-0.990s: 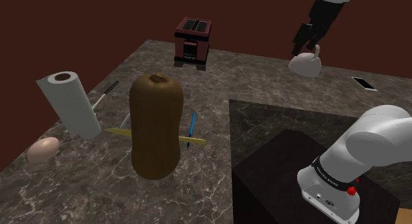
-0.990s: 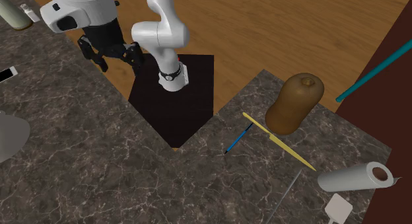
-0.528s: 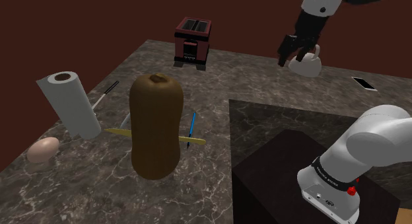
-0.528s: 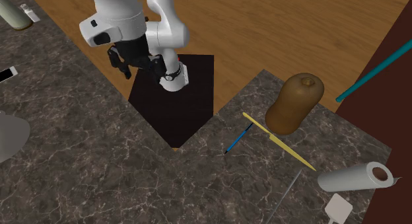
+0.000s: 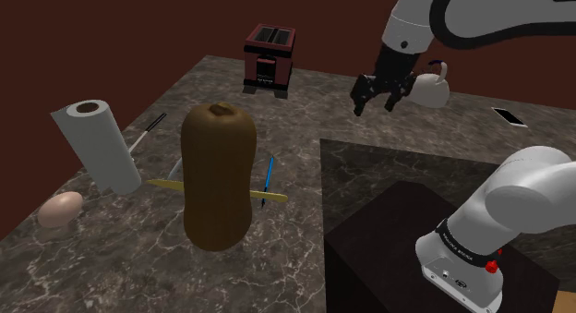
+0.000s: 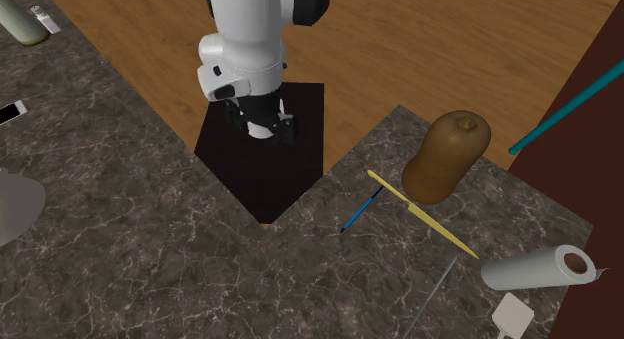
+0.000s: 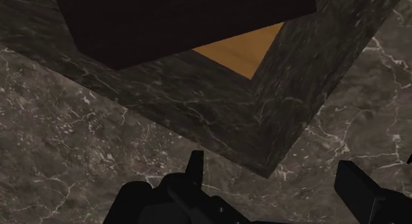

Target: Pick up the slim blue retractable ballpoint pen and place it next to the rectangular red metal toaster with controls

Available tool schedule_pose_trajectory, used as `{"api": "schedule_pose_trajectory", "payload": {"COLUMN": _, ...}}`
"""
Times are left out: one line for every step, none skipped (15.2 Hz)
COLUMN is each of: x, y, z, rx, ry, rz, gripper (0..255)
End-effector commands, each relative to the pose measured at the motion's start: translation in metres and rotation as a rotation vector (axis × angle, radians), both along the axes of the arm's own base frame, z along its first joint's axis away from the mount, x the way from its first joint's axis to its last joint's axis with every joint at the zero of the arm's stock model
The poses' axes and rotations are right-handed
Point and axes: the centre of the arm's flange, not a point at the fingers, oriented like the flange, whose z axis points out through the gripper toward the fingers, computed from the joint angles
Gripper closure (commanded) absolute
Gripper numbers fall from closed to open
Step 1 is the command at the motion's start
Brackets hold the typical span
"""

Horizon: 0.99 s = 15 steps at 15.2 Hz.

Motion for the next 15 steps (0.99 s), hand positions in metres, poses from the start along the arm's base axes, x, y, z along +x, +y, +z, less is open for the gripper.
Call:
{"api": "schedule_pose_trajectory", "payload": {"x": 0.007, "y": 0.022, "z": -0.015, "rx": 0.007, "ry": -0.004, "rz": -0.043, "gripper": 0}}
{"api": "schedule_pose_trajectory", "payload": {"x": 0.01, "y": 0.033, "z": -0.021, "rx": 0.01, "ry": -0.006, "rz": -0.063, "gripper": 0}}
{"api": "schedule_pose_trajectory", "payload": {"x": 0.014, "y": 0.044, "z": -0.027, "rx": 0.013, "ry": -0.008, "rz": -0.083, "gripper": 0}}
{"api": "schedule_pose_trajectory", "payload": {"x": 0.017, "y": 0.054, "z": -0.033, "rx": 0.016, "ry": -0.01, "rz": -0.103, "gripper": 0}}
{"api": "schedule_pose_trajectory", "payload": {"x": 0.021, "y": 0.065, "z": -0.04, "rx": 0.019, "ry": -0.012, "rz": -0.123, "gripper": 0}}
{"api": "schedule_pose_trajectory", "payload": {"x": 0.025, "y": 0.076, "z": -0.046, "rx": 0.022, "ry": -0.014, "rz": -0.143, "gripper": 0}}
{"api": "schedule_pose_trajectory", "payload": {"x": 0.03, "y": 0.086, "z": -0.052, "rx": 0.025, "ry": -0.016, "rz": -0.163, "gripper": 0}}
{"api": "schedule_pose_trajectory", "payload": {"x": 0.034, "y": 0.097, "z": -0.058, "rx": 0.028, "ry": -0.018, "rz": -0.183, "gripper": 0}}
{"api": "schedule_pose_trajectory", "payload": {"x": 0.039, "y": 0.107, "z": -0.064, "rx": 0.031, "ry": -0.02, "rz": -0.203, "gripper": 0}}
{"api": "schedule_pose_trajectory", "payload": {"x": 0.044, "y": 0.118, "z": -0.07, "rx": 0.034, "ry": -0.022, "rz": -0.223, "gripper": 0}}
{"api": "schedule_pose_trajectory", "payload": {"x": 0.049, "y": 0.128, "z": -0.076, "rx": 0.037, "ry": -0.024, "rz": -0.243, "gripper": 0}}
{"api": "schedule_pose_trajectory", "payload": {"x": 0.055, "y": 0.138, "z": -0.082, "rx": 0.04, "ry": -0.026, "rz": -0.263, "gripper": 0}}
{"api": "schedule_pose_trajectory", "payload": {"x": 0.06, "y": 0.148, "z": -0.088, "rx": 0.043, "ry": -0.027, "rz": -0.283, "gripper": 0}}
{"api": "schedule_pose_trajectory", "payload": {"x": 0.066, "y": 0.158, "z": -0.093, "rx": 0.046, "ry": -0.029, "rz": -0.303, "gripper": 0}}
{"api": "schedule_pose_trajectory", "payload": {"x": 0.072, "y": 0.168, "z": -0.099, "rx": 0.049, "ry": -0.031, "rz": -0.323, "gripper": 0}}
